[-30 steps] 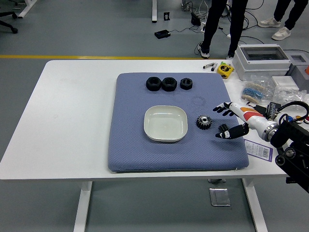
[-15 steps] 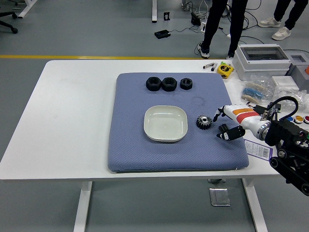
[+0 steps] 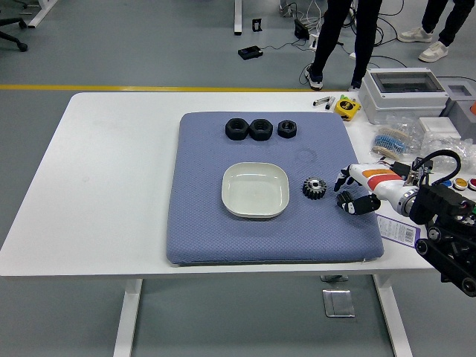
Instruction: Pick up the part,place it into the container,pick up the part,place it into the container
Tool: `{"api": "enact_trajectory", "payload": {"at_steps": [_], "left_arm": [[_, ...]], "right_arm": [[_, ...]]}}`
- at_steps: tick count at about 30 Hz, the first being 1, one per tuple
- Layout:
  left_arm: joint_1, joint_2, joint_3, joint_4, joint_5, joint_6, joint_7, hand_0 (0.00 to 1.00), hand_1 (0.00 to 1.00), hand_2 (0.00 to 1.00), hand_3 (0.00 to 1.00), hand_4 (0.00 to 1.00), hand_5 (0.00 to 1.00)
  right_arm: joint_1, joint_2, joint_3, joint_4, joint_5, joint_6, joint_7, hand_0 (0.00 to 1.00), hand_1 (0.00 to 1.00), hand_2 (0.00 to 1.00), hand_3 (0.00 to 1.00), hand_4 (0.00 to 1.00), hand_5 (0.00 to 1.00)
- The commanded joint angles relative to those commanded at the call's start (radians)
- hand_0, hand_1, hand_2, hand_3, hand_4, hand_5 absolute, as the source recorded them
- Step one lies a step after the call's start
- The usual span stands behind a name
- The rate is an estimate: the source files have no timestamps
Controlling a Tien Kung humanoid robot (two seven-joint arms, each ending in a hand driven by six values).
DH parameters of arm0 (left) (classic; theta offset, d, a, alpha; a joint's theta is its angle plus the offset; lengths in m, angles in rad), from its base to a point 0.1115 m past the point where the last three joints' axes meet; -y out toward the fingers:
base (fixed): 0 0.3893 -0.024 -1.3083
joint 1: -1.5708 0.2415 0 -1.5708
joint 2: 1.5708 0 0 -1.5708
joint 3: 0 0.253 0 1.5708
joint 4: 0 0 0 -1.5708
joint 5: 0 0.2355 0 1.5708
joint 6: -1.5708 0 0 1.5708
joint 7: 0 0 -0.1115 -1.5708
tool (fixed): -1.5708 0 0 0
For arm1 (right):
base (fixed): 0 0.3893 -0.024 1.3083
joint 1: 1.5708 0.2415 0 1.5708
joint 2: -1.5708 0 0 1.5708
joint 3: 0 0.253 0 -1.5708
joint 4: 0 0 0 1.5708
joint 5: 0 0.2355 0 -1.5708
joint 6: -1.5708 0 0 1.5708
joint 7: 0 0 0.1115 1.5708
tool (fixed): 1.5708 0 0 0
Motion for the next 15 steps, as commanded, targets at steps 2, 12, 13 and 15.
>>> {"api": "enact_trajectory", "payload": {"at_steps": [2,12,13,15], "left_arm": [[0.0,0.0,-0.001,0.0,0.001,0.0,0.0,0.617,0.587,0.684,0.597,0.584,0.585],[-0.001,0.0,-0.001,0.0,0.003,0.0,0.002,0.617,0.589,0.681,0.598,0.585,0.581],[-0.002,0.0,0.0,-0.001,0.001,0.0,0.002,0.617,0.589,0.681,0.598,0.585,0.581],[-0.002,0.0,0.0,-0.001,0.0,0.0,0.001,0.617,0.589,0.681,0.598,0.585,0.581]], "right_arm": [[-0.003,-0.004,0.001,0.011,0.0,-0.001,0.001,0.58,0.625,0.638,0.551,0.796,0.131],[0.002,-0.007,-0.001,0.005,-0.007,0.009,-0.008,0.594,0.643,0.7,0.652,0.827,0.167],[0.002,-0.008,-0.001,0.003,-0.008,0.009,-0.009,0.594,0.643,0.7,0.652,0.827,0.167],[0.004,-0.007,-0.001,-0.002,-0.01,0.007,-0.011,0.594,0.643,0.7,0.652,0.827,0.167]]}}
